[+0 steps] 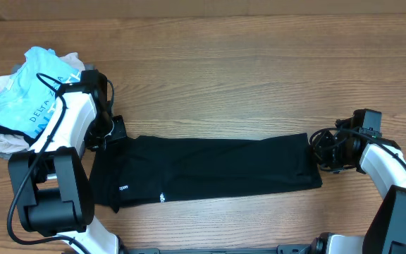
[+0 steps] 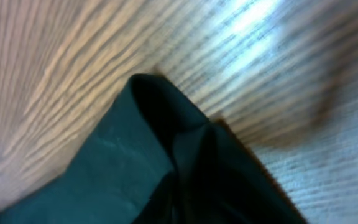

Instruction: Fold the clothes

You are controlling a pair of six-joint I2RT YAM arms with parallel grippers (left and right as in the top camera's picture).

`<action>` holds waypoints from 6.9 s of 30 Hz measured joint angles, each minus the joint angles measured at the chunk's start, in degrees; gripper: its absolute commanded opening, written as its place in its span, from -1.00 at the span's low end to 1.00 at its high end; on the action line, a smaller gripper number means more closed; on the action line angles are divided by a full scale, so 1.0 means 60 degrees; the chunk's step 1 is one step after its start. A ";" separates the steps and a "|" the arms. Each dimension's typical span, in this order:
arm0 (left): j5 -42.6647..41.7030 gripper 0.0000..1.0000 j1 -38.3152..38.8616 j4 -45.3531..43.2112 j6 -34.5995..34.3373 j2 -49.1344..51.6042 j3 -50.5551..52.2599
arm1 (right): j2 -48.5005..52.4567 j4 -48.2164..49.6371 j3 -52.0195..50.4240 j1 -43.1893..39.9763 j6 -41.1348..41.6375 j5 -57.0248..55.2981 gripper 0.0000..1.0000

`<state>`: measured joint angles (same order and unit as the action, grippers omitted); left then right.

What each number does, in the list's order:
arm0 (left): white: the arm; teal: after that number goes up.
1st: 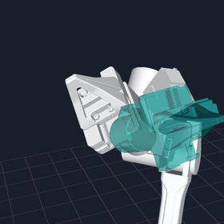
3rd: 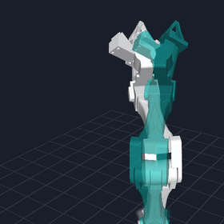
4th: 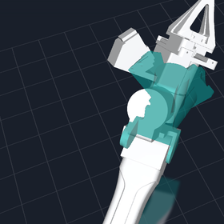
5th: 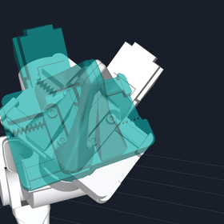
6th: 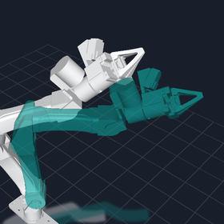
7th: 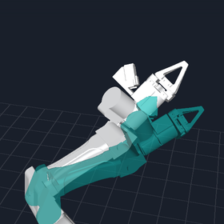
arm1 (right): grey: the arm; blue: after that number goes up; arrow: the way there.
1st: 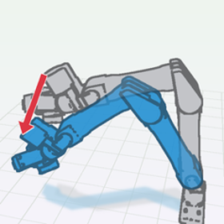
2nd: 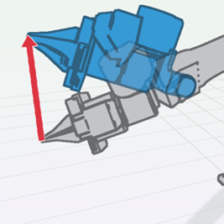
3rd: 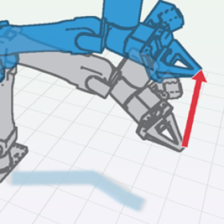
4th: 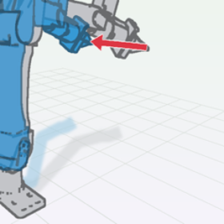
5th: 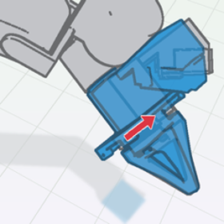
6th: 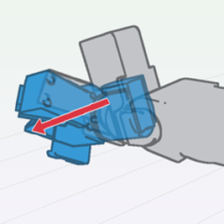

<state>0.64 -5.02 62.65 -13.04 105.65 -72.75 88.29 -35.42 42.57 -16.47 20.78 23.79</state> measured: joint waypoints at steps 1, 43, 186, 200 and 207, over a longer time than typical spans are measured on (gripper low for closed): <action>0.0000 -0.91 -0.0004 0.0007 0.0015 0.0000 0.0000 | 0.0000 -0.0029 0.0000 0.0000 0.0022 -0.0022 -0.92; -0.0831 -0.85 -0.1413 -0.0590 0.0616 -0.0080 0.0127 | 0.0000 -0.0004 0.0007 -0.0521 0.0597 -0.0882 -0.44; -0.1515 -0.35 -0.1432 -0.0448 0.1286 -0.0127 0.0007 | -0.0277 -0.0412 0.0455 0.0554 0.0277 -0.1031 -0.44; -0.1956 -0.19 -0.1432 0.0171 0.1763 -0.0146 -0.0153 | -0.0277 -0.1676 0.0517 -0.0390 0.0262 -0.1173 -0.04; -0.2721 -0.91 -0.1399 0.0769 0.2186 -0.0954 -0.0328 | -0.0277 -0.2040 0.0532 -0.0342 -0.1268 0.0976 -0.75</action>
<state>-15.68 -13.41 67.26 0.08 99.92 -74.72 86.63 -47.66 45.76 -18.52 13.17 29.65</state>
